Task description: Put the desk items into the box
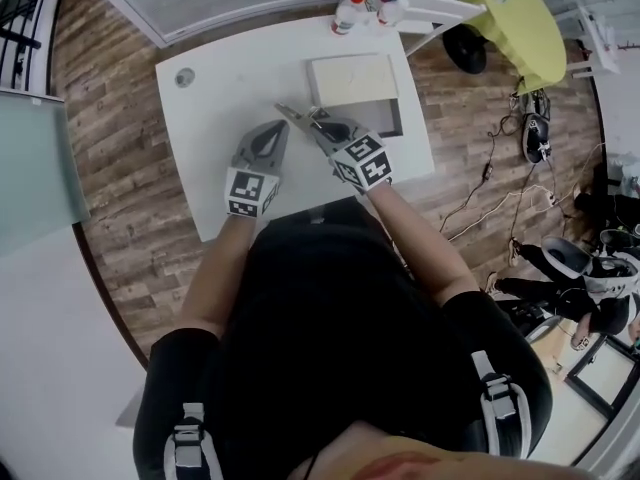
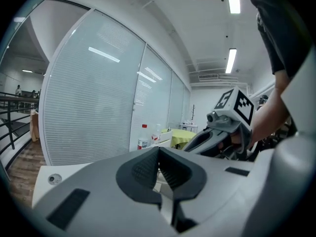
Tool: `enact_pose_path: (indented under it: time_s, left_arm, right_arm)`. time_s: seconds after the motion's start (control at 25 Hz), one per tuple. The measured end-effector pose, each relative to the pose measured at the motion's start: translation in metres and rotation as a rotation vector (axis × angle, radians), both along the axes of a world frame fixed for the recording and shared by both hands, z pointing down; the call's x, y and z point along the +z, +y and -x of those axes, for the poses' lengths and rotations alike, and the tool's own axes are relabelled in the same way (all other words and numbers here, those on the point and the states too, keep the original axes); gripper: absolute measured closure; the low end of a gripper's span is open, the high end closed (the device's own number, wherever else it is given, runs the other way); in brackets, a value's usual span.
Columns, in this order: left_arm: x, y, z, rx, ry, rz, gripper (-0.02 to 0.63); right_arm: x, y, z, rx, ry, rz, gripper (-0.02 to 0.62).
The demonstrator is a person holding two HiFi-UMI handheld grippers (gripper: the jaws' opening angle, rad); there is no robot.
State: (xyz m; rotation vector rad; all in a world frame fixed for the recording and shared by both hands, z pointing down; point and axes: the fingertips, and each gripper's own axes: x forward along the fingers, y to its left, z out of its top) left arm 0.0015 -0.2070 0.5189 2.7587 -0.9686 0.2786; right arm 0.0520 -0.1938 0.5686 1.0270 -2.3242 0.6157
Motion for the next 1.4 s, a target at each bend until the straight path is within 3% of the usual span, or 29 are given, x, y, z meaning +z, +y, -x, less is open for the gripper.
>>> enact_pose_path:
  time_s: [0.28, 0.84, 1.4]
  left_arm:
    - [0.007, -0.009, -0.051, -0.023, -0.019, 0.016, 0.594]
    - [0.024, -0.012, -0.152, -0.111, -0.043, 0.023, 0.593]
    - [0.056, -0.006, -0.185, -0.215, -0.052, 0.049, 0.594]
  right_arm:
    - [0.007, -0.005, -0.057, -0.022, -0.002, -0.003, 0.566]
    - [0.030, -0.009, -0.142, -0.231, 0.032, 0.011, 0.566]
    - [0.077, 0.016, -0.169, -0.465, 0.097, 0.027, 0.566]
